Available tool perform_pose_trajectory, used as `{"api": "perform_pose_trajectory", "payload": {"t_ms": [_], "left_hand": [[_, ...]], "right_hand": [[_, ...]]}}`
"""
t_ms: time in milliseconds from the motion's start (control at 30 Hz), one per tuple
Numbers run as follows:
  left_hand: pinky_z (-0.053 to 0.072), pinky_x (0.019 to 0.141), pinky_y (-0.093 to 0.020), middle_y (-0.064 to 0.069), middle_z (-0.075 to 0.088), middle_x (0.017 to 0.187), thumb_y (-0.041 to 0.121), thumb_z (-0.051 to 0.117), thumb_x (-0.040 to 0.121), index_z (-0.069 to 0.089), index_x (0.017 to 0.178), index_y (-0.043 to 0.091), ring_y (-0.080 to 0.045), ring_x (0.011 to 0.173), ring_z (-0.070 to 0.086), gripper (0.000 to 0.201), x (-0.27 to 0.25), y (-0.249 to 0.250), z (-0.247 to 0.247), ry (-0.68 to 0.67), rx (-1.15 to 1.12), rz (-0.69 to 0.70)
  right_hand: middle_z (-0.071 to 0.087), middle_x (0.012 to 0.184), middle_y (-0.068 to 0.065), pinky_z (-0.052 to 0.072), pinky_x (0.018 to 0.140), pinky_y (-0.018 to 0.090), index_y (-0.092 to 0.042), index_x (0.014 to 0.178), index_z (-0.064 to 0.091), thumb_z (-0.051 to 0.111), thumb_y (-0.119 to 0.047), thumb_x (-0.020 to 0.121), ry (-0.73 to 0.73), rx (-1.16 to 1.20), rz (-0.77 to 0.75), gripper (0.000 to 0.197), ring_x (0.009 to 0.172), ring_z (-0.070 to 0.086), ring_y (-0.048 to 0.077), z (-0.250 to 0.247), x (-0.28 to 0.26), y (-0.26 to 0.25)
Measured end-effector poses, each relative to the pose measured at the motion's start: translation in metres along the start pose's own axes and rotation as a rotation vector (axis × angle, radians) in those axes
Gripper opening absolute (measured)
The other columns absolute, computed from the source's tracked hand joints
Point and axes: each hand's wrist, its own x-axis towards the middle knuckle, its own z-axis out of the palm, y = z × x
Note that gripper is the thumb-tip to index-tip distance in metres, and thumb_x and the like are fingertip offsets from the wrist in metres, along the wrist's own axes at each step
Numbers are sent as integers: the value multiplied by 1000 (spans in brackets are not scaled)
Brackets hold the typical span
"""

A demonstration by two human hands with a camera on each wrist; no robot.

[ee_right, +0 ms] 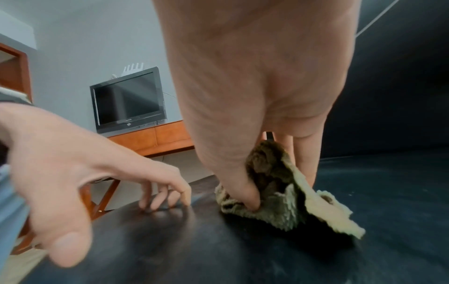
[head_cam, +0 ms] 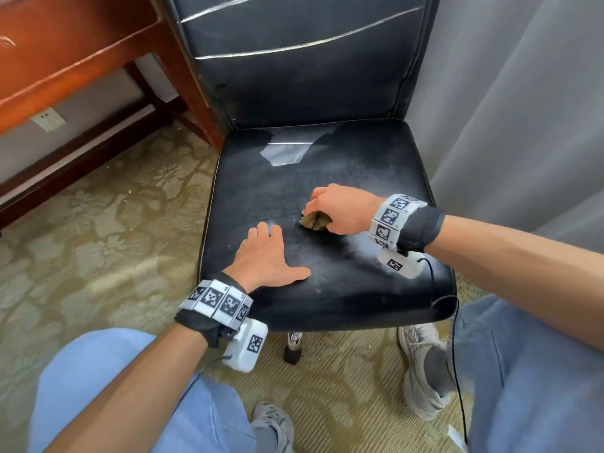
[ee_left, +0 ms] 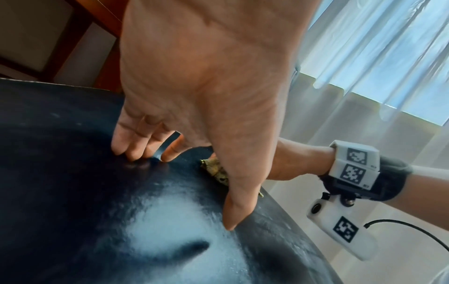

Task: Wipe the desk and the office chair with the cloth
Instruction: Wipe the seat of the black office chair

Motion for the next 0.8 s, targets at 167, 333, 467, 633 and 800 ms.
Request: {"api": "perform_pose_trajectory", "payload": {"t_ms": [167, 333, 467, 633, 800], "left_hand": [[40, 91, -39, -4, 35, 129, 67, 69, 81, 39, 138, 14, -28, 126, 39, 83, -1, 3, -1, -53, -35, 45], [37, 106, -38, 1, 34, 138, 49, 74, 85, 40, 147, 21, -22, 129, 35, 76, -7, -8, -1, 22, -108, 148], [40, 107, -40, 3, 34, 138, 41, 78, 82, 42, 144, 20, -20, 127, 36, 75, -8, -33, -6, 107, -95, 184], [43, 105, -41, -2, 37, 136, 36, 82, 78, 46, 140, 17, -25, 126, 38, 74, -9, -60, -9, 102, -27, 128], [45, 102, -40, -3, 38, 133, 33, 84, 76, 46, 137, 18, -26, 123, 39, 74, -18, -68, -4, 100, -2, 97]], "right_hand": [[59, 117, -4, 57, 85, 43, -36, 120, 71, 58, 0, 80, 120, 9, 115, 55, 105, 63, 23, -7, -2, 26], [63, 107, -8, 57, 95, 41, -34, 117, 73, 59, -2, 76, 275, 124, 322, 53, 104, 68, 20, -6, 2, 83], [61, 115, -1, 56, 91, 48, -35, 119, 68, 56, -6, 77, 311, 91, 416, 52, 108, 59, 33, 14, -15, 87], [58, 117, 3, 55, 83, 50, -28, 128, 65, 57, -5, 84, 402, 90, 548, 50, 100, 50, 36, 40, -75, 55], [56, 114, 10, 53, 82, 46, -18, 131, 63, 60, -1, 83, 423, 138, 579, 51, 99, 52, 38, 70, -122, -4]]}}
